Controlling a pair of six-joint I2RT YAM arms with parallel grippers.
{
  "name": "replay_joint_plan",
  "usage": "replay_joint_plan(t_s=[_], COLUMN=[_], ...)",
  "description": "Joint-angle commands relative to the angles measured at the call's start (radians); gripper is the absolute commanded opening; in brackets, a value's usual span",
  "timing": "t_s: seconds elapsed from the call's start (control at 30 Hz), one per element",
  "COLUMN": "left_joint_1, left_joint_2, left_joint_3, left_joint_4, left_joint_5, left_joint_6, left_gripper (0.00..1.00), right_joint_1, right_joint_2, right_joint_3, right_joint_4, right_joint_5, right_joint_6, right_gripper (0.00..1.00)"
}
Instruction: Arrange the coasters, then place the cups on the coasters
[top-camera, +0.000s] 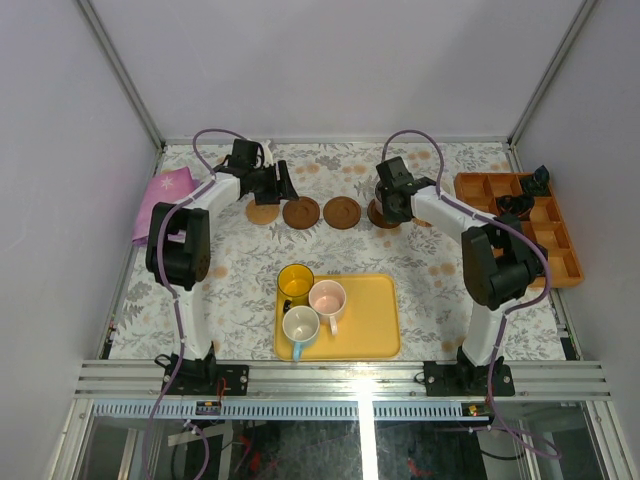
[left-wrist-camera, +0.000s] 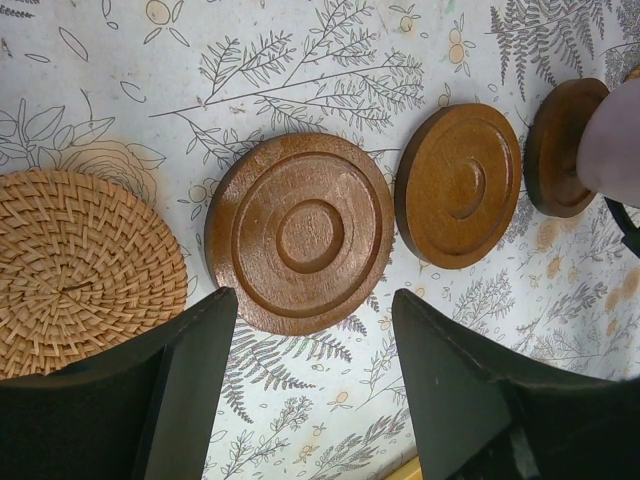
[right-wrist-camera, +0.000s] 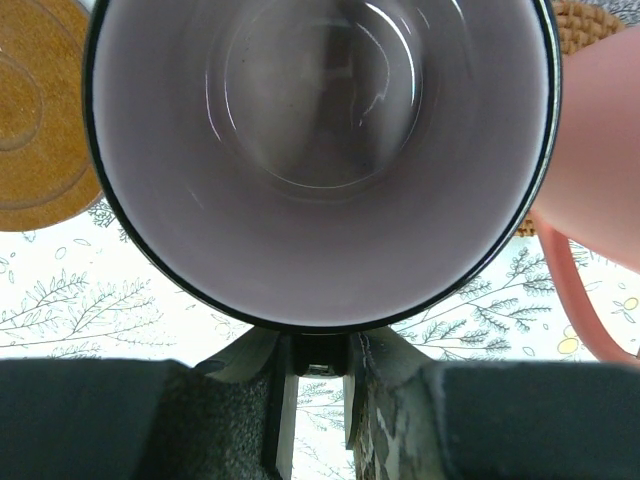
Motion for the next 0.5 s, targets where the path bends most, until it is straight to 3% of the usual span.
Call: replay_joint_plan(t_s=[0.0,0.47], left_joint_1=[-0.001,0.001], left_joint_2=[0.013,0.015], left_joint_3=[0.033,0.034], left_joint_4=[-0.004,-0.016], left_joint_5=[0.010,0.004], left_joint_6=[0.001,0.006], left_gripper=[0.64,0.64], right_joint_1=[-0.003,-0.003], right_joint_2=[-0.005,0.009], right_joint_3=[0.066,0.073], right_joint_4=[0.052,0.009], right_joint_5=[-0.007,-0.060], right_joint_6=[0.012,0.064], right_gripper=[0.00,0.00])
